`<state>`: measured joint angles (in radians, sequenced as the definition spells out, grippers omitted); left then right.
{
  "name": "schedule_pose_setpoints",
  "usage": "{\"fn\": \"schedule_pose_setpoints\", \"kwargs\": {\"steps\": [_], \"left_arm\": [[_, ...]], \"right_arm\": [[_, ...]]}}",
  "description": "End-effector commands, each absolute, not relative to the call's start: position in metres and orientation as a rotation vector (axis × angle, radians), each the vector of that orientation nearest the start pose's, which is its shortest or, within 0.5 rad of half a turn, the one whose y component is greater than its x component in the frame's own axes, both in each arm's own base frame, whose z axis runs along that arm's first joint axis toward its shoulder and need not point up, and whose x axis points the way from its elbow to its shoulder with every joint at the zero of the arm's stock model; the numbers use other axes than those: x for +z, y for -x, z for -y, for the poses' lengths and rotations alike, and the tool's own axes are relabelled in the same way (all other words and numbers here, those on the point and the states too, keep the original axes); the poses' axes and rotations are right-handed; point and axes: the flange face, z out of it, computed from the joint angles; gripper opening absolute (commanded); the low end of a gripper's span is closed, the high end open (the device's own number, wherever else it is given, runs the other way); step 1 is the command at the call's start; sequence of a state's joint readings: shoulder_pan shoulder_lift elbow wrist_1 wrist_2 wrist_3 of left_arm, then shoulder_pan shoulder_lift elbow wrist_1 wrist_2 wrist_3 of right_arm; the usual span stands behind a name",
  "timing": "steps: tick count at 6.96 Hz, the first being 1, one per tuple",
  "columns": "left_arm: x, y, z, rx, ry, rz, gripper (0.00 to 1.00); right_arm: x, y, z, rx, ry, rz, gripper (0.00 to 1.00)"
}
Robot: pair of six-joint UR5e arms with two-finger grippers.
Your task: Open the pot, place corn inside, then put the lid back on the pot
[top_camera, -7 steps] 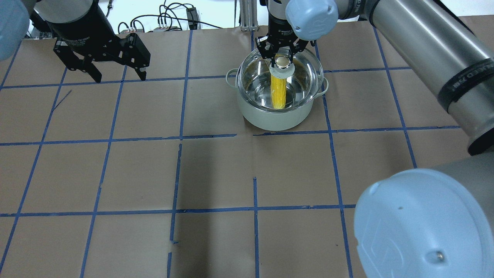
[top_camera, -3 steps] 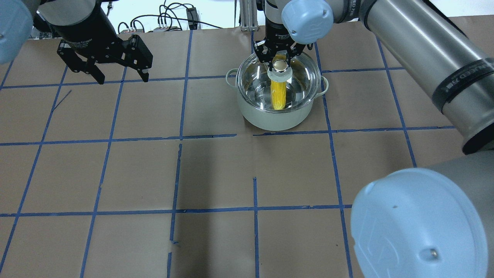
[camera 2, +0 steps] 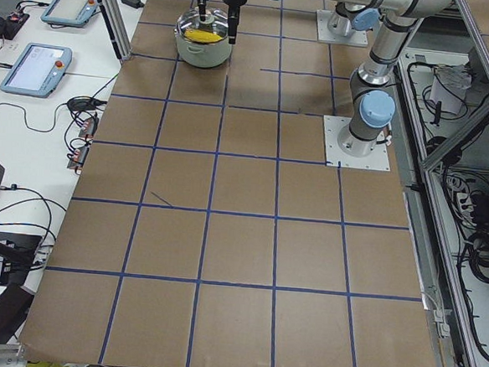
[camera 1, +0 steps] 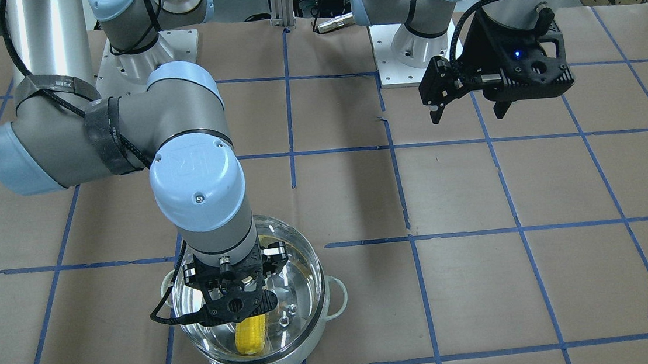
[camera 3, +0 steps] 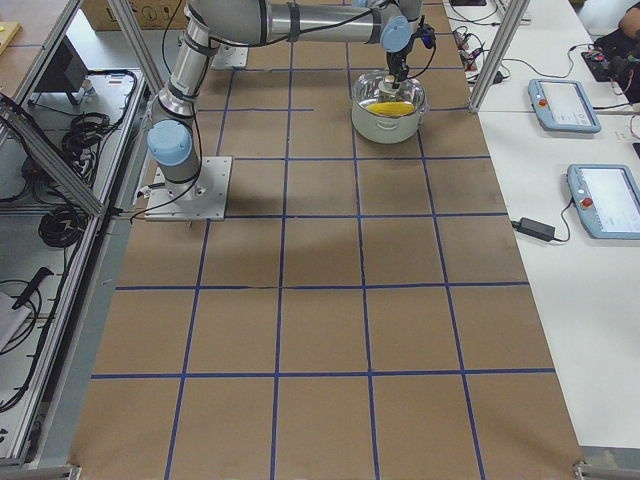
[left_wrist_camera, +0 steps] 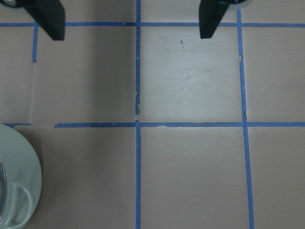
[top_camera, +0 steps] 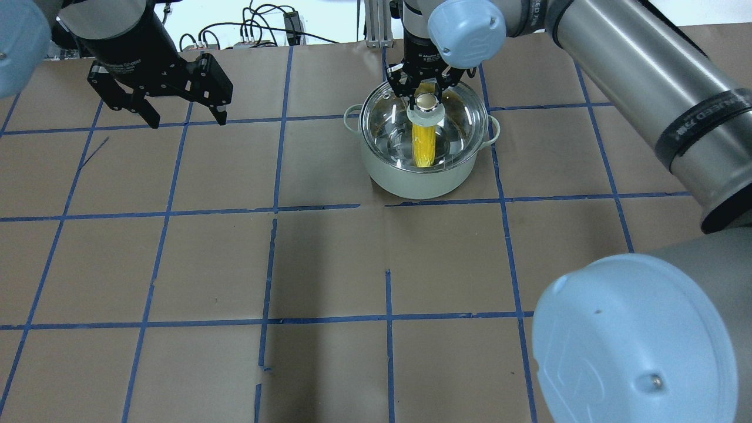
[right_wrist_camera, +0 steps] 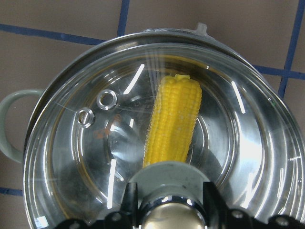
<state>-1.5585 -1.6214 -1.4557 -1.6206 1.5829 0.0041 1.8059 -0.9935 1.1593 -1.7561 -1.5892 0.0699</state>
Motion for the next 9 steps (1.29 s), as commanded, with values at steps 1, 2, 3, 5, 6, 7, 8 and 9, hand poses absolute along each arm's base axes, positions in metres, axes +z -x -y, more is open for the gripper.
{"fn": "schedule_pose_setpoints", "kwargs": {"steps": [1, 2, 3, 5, 6, 7, 8, 9], "left_arm": [[0.514, 0.1265, 0.5153, -0.021, 0.01, -3.129, 1.0], [0.514, 0.1266, 0.5153, -0.021, 0.01, -3.129, 1.0], [0.5142, 0.1265, 0.5155, -0.024, 0.01, -3.129, 1.0], [0.5133, 0.1266, 0.5152, -0.019, 0.01, -3.129, 1.0], [0.5132, 0.1266, 0.5152, -0.019, 0.01, -3.129, 1.0], [0.5132, 0.1265, 0.5159, -0.019, 0.007, -3.129, 1.0], [0.5126, 0.1265, 0.5159, -0.019, 0.007, -3.129, 1.0], [0.5134, 0.1273, 0.5158, -0.021, 0.005, -3.129, 1.0]], "right_arm": [[0.3562, -0.2999, 0.67, -0.038, 0.246, -3.146, 0.03], [0.3567, -0.3012, 0.6704, -0.043, 0.246, -3.146, 0.03], [0.3553, -0.3014, 0.6712, -0.041, 0.249, -3.146, 0.03], [0.3551, -0.303, 0.6727, -0.045, 0.251, -3.144, 0.03], [0.3567, -0.3032, 0.6733, -0.052, 0.253, -3.143, 0.03], [0.3587, -0.3032, 0.6734, -0.059, 0.26, -3.141, 0.03], [0.3608, -0.3023, 0.6737, -0.069, 0.27, -3.149, 0.03], [0.3586, -0.3018, 0.6744, -0.066, 0.271, -3.157, 0.03]]}}
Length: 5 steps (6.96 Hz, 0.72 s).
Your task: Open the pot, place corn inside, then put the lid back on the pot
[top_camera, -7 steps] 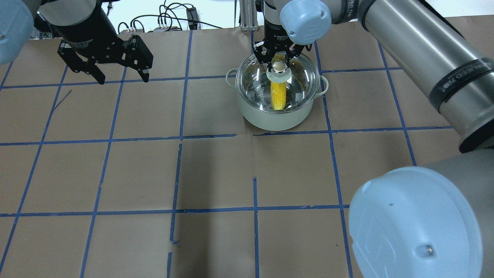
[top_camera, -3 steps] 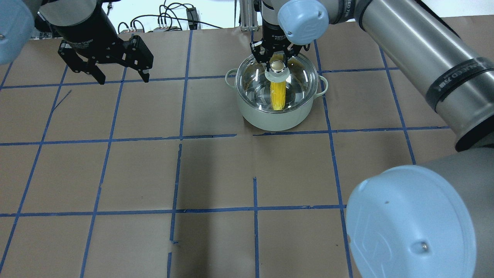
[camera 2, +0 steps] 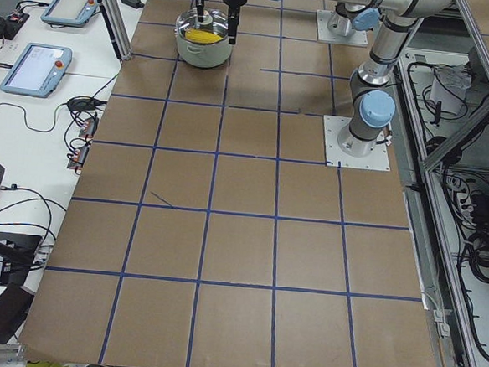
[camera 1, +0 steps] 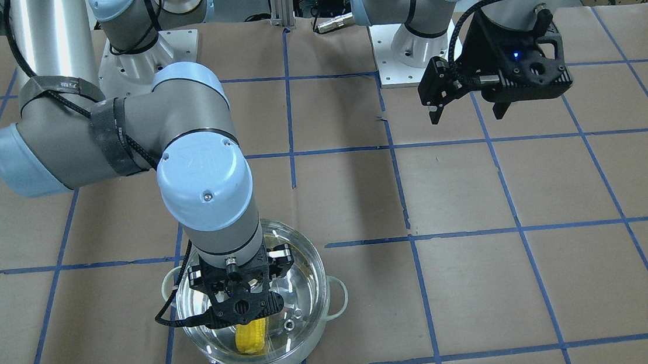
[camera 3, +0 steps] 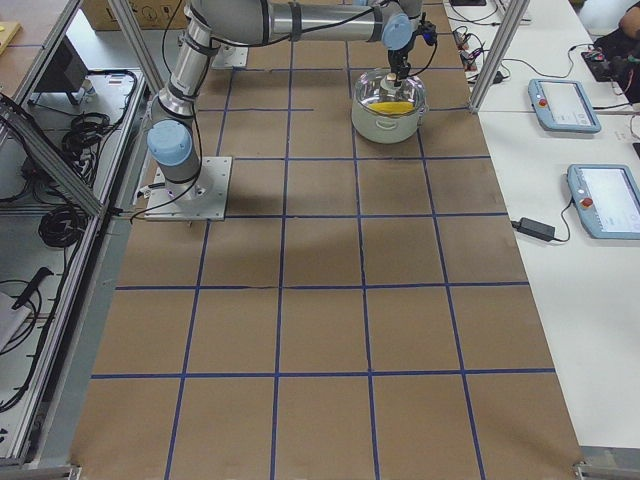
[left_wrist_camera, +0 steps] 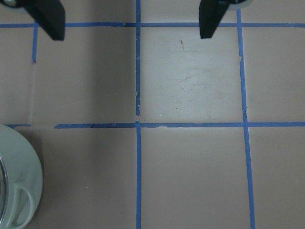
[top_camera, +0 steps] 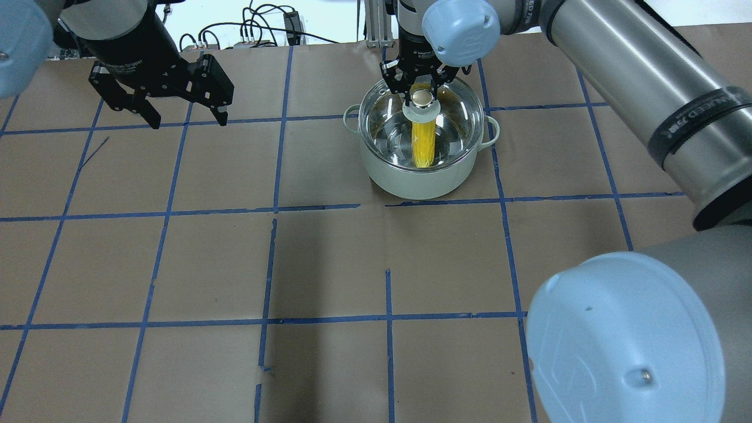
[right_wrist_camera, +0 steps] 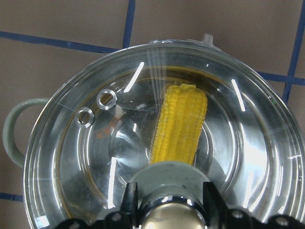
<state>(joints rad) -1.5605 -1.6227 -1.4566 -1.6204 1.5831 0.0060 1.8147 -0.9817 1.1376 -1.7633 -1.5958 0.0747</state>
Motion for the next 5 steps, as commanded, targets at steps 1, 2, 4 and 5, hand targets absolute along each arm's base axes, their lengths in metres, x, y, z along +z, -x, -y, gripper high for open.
{"fn": "schedule_pose_setpoints", "kwargs": {"steps": [1, 2, 4, 5], "left_arm": [[0.513, 0.127, 0.516, -0.021, 0.005, -3.129, 1.0], [0.513, 0.127, 0.516, -0.021, 0.005, -3.129, 1.0], [0.513, 0.127, 0.516, -0.021, 0.005, -3.129, 1.0], [0.513, 0.127, 0.516, -0.019, 0.005, -3.129, 1.0]], "right_arm": [[0.357, -0.302, 0.675, -0.064, 0.271, -3.157, 0.03], [0.354, -0.302, 0.676, -0.059, 0.261, -3.158, 0.04], [0.361, -0.304, 0.683, -0.088, 0.256, -3.157, 0.49], [0.363, -0.304, 0.686, -0.098, 0.256, -3.157, 0.52]]}}
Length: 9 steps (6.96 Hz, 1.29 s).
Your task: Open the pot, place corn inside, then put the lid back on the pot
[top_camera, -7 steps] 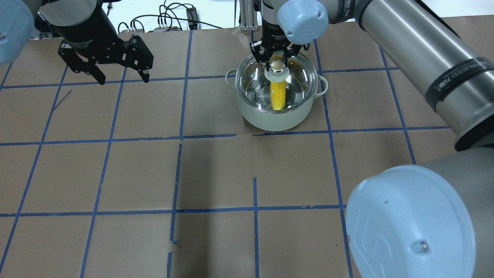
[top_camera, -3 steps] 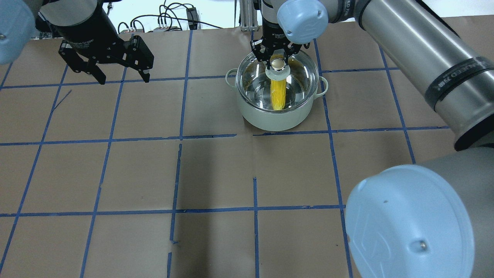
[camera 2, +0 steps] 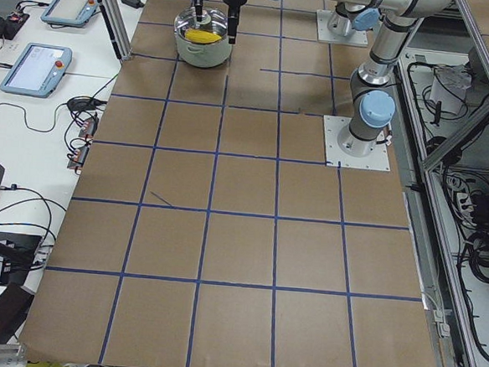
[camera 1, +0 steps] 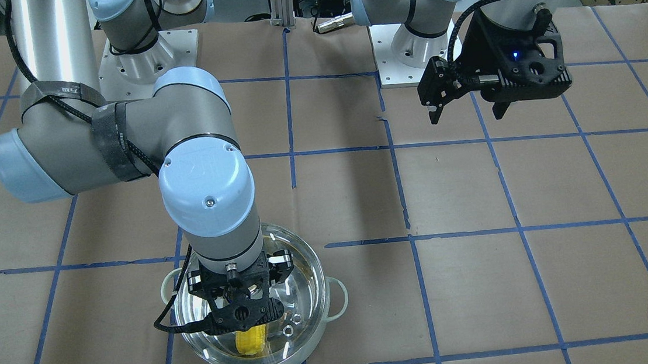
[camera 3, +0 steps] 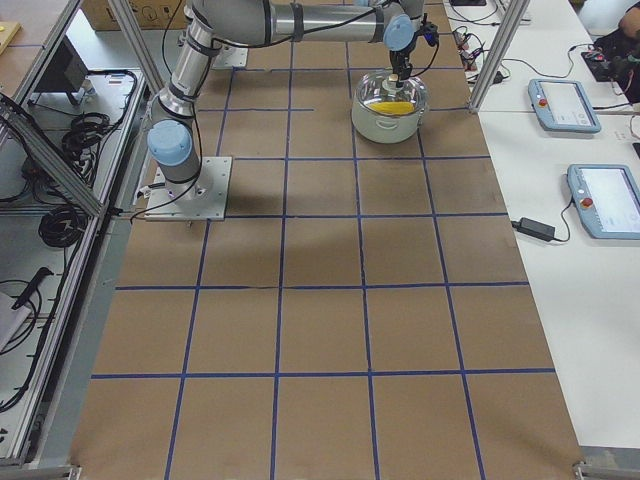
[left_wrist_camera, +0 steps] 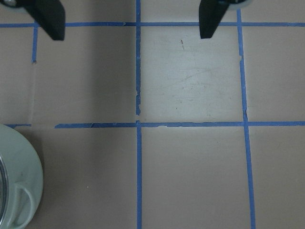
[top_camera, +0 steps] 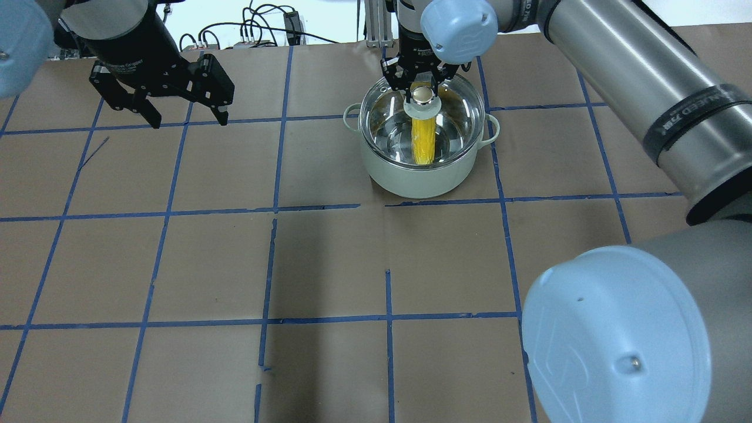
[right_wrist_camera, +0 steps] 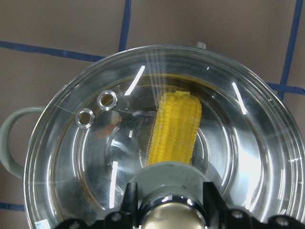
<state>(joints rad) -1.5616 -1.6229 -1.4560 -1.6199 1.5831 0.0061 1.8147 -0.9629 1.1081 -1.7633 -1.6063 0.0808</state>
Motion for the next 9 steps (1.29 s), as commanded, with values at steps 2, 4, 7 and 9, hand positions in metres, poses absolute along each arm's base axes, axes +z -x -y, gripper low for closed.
{"fn": "schedule_pose_setpoints", "kwargs": {"steps": [2, 4, 7, 9], "left_arm": [[0.5134, 0.1273, 0.5158, -0.021, 0.005, -3.129, 1.0], [0.5134, 0.1273, 0.5158, -0.021, 0.005, -3.129, 1.0], [0.5134, 0.1273, 0.5158, -0.021, 0.005, -3.129, 1.0], [0.5134, 0.1273, 0.5158, -0.021, 0.003, -3.129, 1.0]], "right_arm": [[0.3612, -0.3074, 0.6846, -0.093, 0.263, -3.157, 0.6], [0.3601, -0.3072, 0.6836, -0.089, 0.266, -3.157, 0.87], [0.3593, -0.307, 0.6829, -0.077, 0.263, -3.159, 0.99], [0.355, -0.3156, 0.6838, -0.084, 0.273, -3.155, 0.99]]}}
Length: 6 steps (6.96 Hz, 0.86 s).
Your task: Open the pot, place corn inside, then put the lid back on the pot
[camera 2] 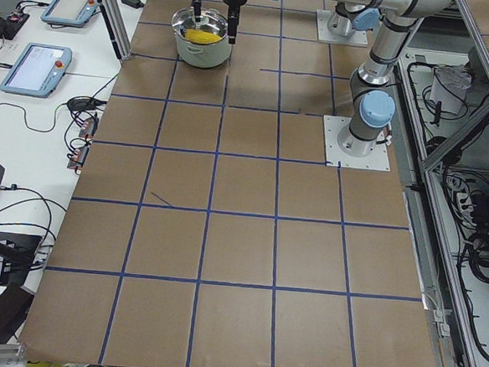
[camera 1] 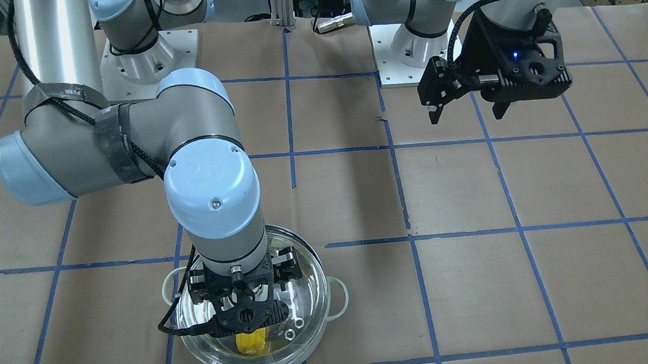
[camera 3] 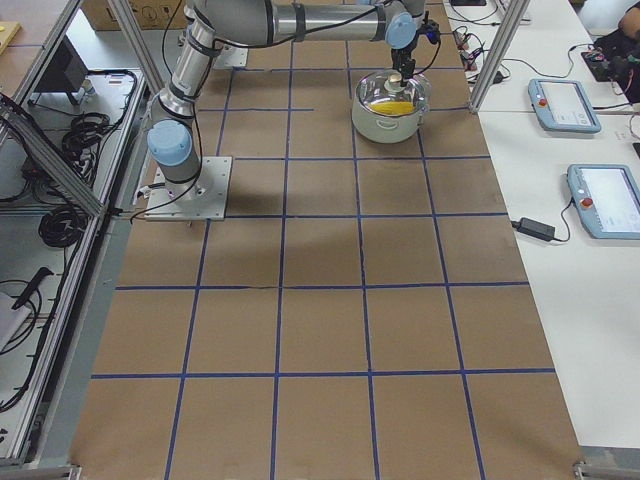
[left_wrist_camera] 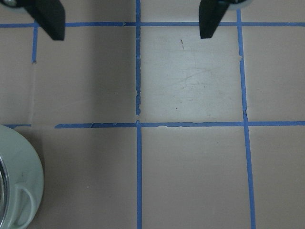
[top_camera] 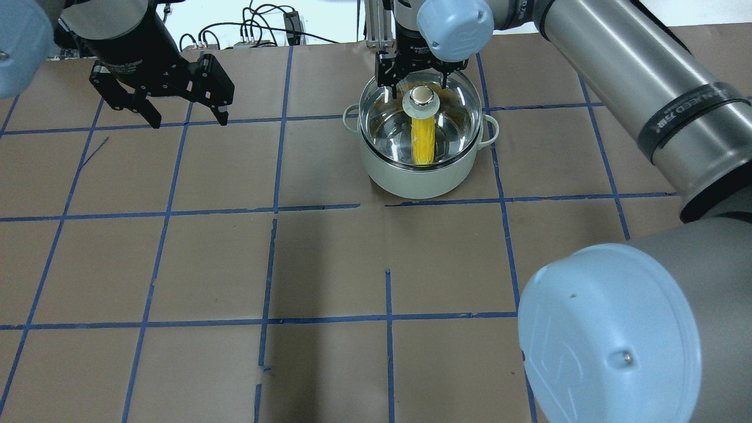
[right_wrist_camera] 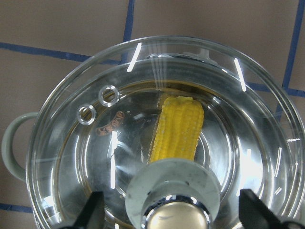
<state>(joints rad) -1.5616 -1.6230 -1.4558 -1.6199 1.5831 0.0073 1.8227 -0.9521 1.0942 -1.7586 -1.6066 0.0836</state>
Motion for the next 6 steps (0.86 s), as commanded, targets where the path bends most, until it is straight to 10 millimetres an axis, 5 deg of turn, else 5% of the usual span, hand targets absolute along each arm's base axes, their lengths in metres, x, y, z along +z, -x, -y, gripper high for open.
{"fn": "schedule_pose_setpoints", "kwargs": {"steps": [1, 6], "left_arm": [[0.513, 0.127, 0.516, -0.021, 0.005, -3.129, 1.0], [0.513, 0.127, 0.516, -0.021, 0.007, -3.131, 1.0]], "right_arm": [[0.358, -0.322, 0.684, -0.095, 0.282, -3.151, 0.99], [0.362, -0.339, 0.683, -0.121, 0.317, -3.146, 0.99]]}}
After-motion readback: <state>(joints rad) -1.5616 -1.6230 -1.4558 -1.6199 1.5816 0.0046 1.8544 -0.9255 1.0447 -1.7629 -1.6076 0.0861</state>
